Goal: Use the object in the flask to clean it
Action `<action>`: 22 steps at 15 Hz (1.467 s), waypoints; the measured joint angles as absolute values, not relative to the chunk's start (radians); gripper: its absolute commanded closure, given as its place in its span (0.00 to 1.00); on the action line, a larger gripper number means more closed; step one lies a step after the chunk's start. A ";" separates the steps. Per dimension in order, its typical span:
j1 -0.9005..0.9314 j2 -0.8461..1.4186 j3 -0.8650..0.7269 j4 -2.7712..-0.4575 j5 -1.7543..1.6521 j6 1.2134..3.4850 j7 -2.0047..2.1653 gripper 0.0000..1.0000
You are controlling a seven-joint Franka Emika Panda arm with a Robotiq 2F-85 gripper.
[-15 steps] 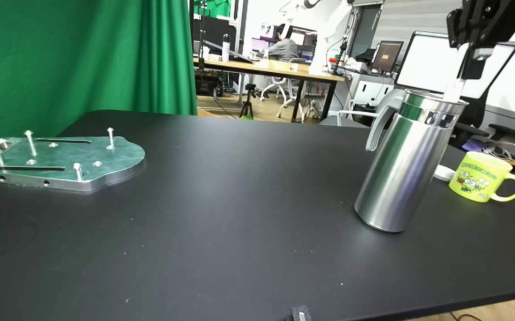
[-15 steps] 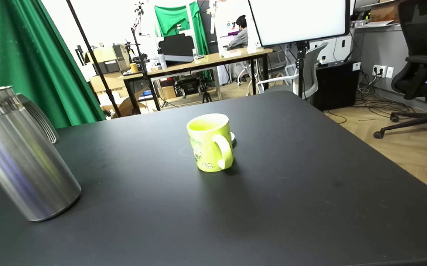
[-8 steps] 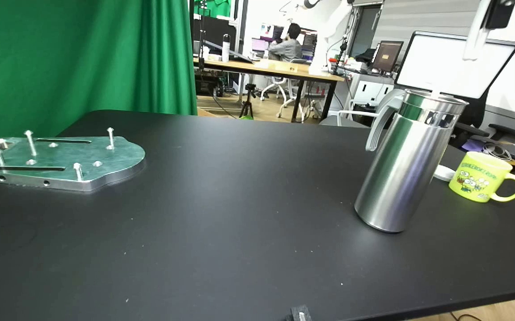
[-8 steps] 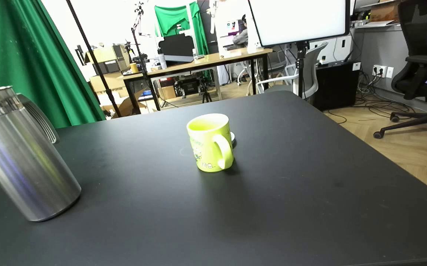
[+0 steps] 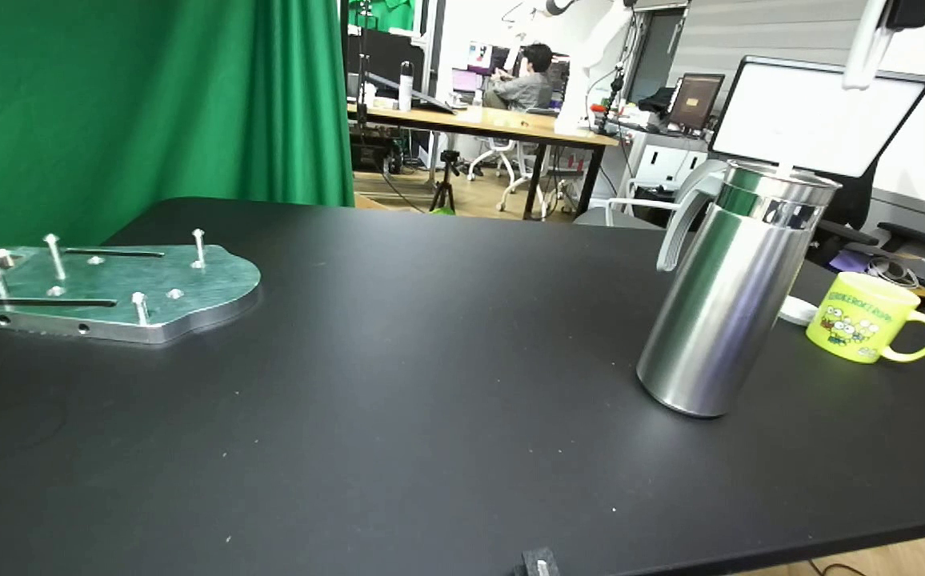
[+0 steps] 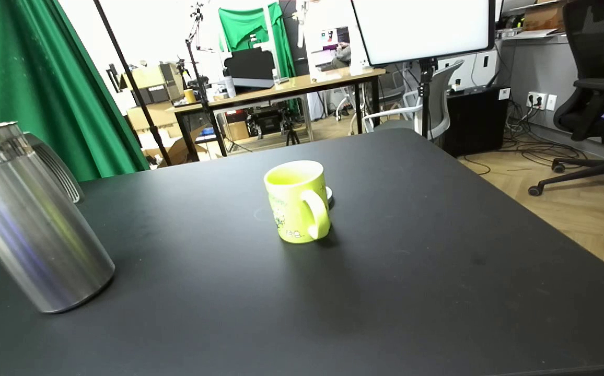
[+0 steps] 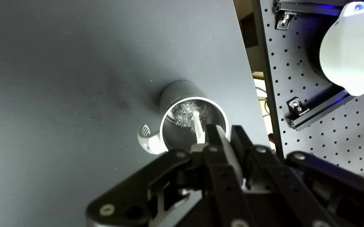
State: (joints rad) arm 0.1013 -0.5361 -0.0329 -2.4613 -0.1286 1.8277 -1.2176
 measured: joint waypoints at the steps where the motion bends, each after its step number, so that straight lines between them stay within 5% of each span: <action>1: 0.101 -0.513 -0.035 -2.473 -0.131 1.840 -1.218 0.96; 22: 0.089 -0.384 -0.040 -2.483 -0.138 1.911 -1.214 0.96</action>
